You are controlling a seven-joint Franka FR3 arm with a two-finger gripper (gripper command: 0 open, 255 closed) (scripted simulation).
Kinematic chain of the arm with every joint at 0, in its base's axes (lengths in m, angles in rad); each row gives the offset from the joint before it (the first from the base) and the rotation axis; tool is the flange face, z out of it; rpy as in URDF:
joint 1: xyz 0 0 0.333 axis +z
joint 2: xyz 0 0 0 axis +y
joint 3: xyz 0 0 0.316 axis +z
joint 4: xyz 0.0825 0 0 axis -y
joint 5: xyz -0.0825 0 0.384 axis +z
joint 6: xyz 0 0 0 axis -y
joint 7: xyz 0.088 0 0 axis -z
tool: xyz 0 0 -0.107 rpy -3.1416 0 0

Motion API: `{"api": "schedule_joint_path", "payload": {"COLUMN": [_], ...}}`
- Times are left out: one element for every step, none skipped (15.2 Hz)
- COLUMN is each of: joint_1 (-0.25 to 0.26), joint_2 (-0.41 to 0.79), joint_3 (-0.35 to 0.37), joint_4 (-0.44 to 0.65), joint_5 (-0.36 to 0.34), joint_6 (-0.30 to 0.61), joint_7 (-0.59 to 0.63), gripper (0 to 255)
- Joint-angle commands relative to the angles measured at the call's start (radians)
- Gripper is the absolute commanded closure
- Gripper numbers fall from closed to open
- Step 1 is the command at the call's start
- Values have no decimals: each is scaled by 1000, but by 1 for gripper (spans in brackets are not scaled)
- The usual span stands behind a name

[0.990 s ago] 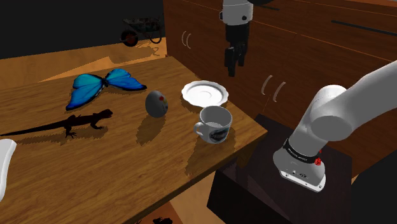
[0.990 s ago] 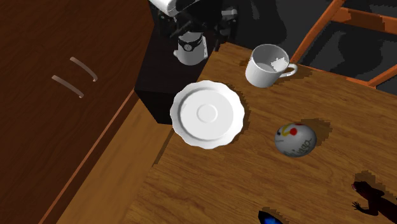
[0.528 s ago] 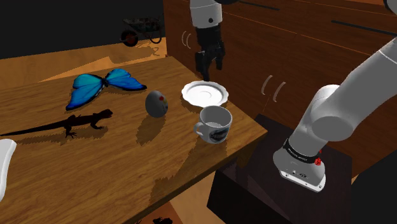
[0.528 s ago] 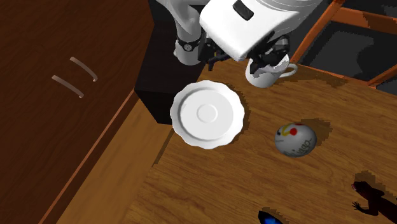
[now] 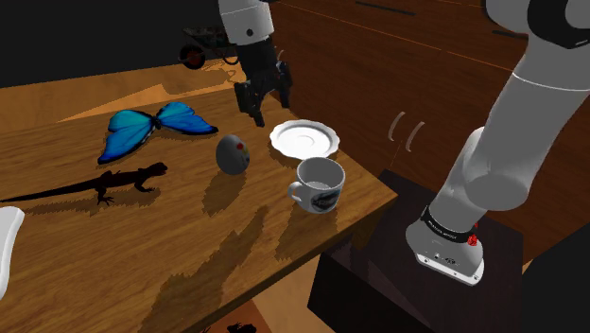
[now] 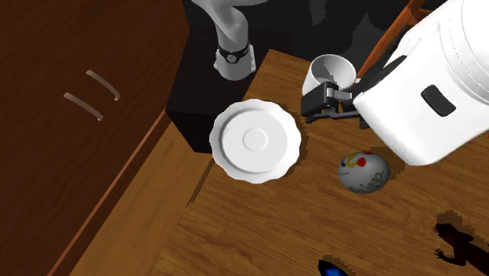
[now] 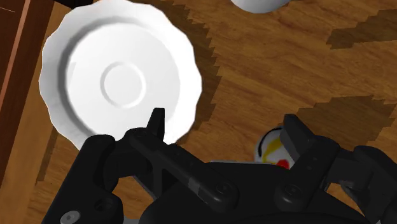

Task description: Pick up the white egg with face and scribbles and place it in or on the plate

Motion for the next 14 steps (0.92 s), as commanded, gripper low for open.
{"api": "schedule_joint_path", "payload": {"joint_1": [21,35,51,69,89,111,137,165,184,178,172,166,160,155], "joint_2": [86,135,185,236,291,347,408,475,516,501,487,475,464,453], "joint_3": [14,20,25,28,30,30,29,27,23,23,23,24,25,26], "joint_4": [90,148,210,276,347,425,512,611,675,638,602,570,539,509], "joint_5": [-21,-34,-48,-62,-77,-92,-108,-125,-134,-129,-125,-122,-119,-116], "joint_6": [-19,-36,-55,-76,-101,-129,-161,-199,-224,-202,-180,-160,-140,-121], "joint_7": [49,74,98,120,142,162,180,197,205,204,204,203,203,202], "gripper": [0,0,0,0,0,0,0,0,0,0,0,0,0,0]}}
